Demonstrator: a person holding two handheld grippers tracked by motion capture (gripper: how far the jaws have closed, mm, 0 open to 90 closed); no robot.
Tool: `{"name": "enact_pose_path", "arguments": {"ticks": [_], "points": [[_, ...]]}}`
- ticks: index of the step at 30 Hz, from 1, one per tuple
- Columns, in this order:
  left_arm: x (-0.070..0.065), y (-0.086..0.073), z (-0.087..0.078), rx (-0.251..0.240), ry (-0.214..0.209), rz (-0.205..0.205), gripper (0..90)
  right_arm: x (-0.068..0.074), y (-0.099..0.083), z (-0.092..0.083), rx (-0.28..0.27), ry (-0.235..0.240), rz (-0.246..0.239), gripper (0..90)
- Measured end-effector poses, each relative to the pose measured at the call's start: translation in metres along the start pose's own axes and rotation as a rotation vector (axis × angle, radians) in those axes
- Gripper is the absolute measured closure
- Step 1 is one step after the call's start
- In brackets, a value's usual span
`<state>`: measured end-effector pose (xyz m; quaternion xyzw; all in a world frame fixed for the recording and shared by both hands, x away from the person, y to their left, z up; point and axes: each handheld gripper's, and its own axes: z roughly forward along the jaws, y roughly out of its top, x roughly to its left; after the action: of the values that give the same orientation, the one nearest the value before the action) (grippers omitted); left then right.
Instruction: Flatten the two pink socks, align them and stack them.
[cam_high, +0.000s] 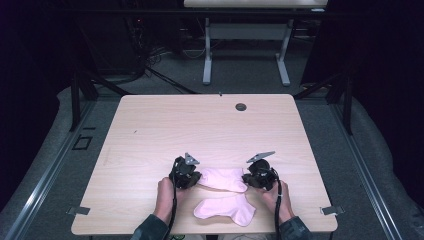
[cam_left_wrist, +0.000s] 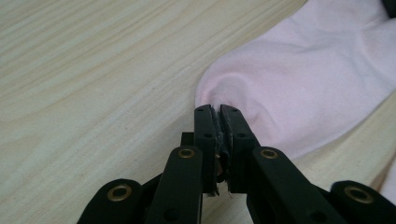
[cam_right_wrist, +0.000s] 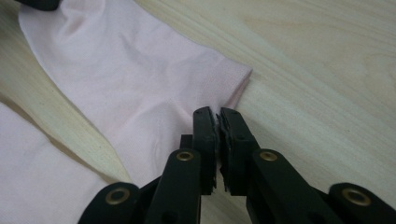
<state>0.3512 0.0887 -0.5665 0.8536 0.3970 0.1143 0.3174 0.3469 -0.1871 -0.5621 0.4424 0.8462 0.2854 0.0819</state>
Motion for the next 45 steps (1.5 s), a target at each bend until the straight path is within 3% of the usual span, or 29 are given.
{"name": "enact_pose_path", "arguments": {"ticks": [5,14,21,26,34,45], "points": [[-0.002,0.004,-0.017,-0.03,-0.03,-0.022,86.0,0.002,0.002,-0.017,-0.047,0.014,0.012,85.4],[-0.014,0.002,-0.062,-0.092,-0.102,-0.036,86.0,0.016,-0.001,-0.073,-0.102,0.04,-0.023,85.3],[-0.032,-0.01,-0.082,-0.093,-0.143,-0.022,85.9,0.033,-0.012,-0.095,-0.082,0.032,-0.075,85.2],[-0.039,-0.023,-0.082,-0.069,-0.151,-0.017,85.9,0.04,-0.022,-0.093,-0.048,0.043,-0.091,85.1],[-0.043,-0.047,-0.07,0.009,-0.162,-0.021,85.9,0.046,-0.039,-0.07,0.02,0.071,-0.082,85.0],[-0.048,-0.058,-0.056,0.063,-0.125,0.01,85.6,0.051,-0.052,-0.042,0.078,0.026,-0.109,84.7]]}}
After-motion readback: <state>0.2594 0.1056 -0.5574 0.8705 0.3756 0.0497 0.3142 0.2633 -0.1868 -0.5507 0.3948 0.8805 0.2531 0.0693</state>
